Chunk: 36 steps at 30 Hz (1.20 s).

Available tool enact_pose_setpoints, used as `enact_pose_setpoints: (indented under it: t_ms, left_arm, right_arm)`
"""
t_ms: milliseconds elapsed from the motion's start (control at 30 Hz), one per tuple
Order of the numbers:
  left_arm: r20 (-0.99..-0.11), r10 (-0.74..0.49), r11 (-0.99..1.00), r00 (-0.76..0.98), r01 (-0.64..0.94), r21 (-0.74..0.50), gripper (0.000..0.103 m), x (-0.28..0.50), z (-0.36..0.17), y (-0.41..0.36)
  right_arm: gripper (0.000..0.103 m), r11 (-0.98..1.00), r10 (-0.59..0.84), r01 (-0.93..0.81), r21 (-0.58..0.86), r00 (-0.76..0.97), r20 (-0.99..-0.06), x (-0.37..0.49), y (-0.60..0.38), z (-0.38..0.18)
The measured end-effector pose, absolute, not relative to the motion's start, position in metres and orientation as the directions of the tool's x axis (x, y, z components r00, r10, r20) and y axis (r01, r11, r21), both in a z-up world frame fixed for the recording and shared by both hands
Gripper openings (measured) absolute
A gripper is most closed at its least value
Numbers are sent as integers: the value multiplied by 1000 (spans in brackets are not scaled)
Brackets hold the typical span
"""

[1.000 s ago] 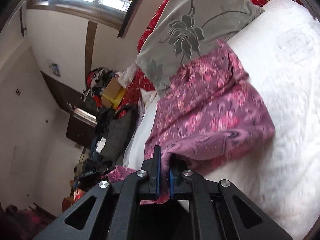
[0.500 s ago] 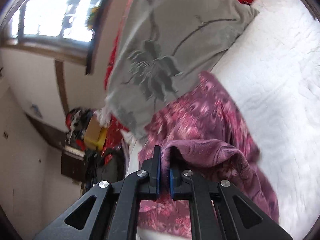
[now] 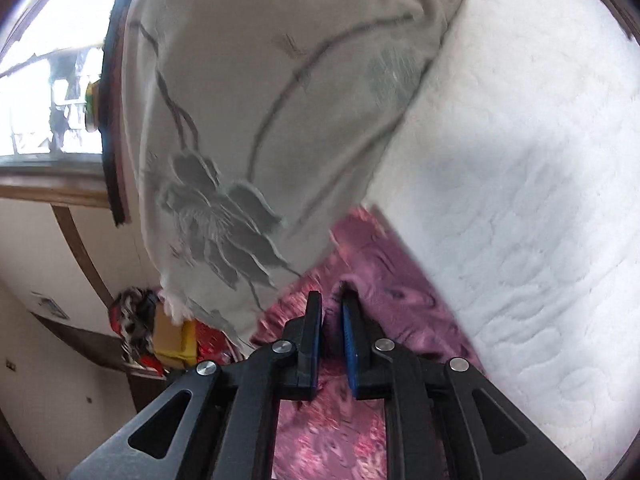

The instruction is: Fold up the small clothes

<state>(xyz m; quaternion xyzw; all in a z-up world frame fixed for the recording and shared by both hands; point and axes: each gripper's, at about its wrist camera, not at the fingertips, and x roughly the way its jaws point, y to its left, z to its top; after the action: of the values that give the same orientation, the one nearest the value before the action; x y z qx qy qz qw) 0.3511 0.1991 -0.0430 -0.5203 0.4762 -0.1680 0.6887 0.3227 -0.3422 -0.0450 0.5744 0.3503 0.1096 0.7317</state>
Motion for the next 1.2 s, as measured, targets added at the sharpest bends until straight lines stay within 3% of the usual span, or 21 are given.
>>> enact_pose_setpoints:
  t_ms: [33,67,133,267,400,467,567,733,800,1000,1133,1200]
  left_arm:
    - [-450,-731,369,513,-257,-893,17,349,-37,204]
    - [-438,-719,357,539,-254,-899,35,346,-32,208]
    - [-460,-667,377,587,-267,-887,54,342,-22,218]
    - [-523,-638,477,565,-244,-844,55,335,-15,220]
    - [-665,-591,669,456,-183,-720,56,329,-26,196]
    - [-692,-591,705,414,-151,-693,56,325,-35,186]
    - [-724,-583,745,369,-113,-658,56,328,-41,168]
    - [-791,-451,817,413,-165,-552,56,359,-28,151]
    - [-778,-432,799,456,-205,-565,56,368,-21,162]
    - [-744,-477,765,468,-196,-614,56,364,-21,191]
    - [-743,-544,750,390,-171,-639,57,359,-41,180]
    - [-757,-551,761,351,-160,-628,57,360,-47,167]
  right_arm:
    - [21,302,541,225,926,760,-361,319,-350,-39]
    - [32,291,514,217,932,786,-344,314,-357,-34]
    - [44,292,466,216,932,818,-336,304,-371,-25]
    - [44,454,463,241,858,759,-458,296,-369,-14]
    - [47,704,445,178,688,645,-622,297,-330,-8]
    - [52,785,420,134,605,602,-679,298,-311,-8]
    - [51,895,353,35,445,553,-754,303,-278,-8]
    - [42,924,284,50,379,575,-768,347,-262,-2]
    - [41,930,226,104,354,597,-770,359,-269,3]
    - [51,890,305,102,444,591,-747,345,-292,3]
    - [67,915,296,57,400,579,-760,332,-283,0]
    - [68,942,243,55,330,563,-789,337,-274,-4]
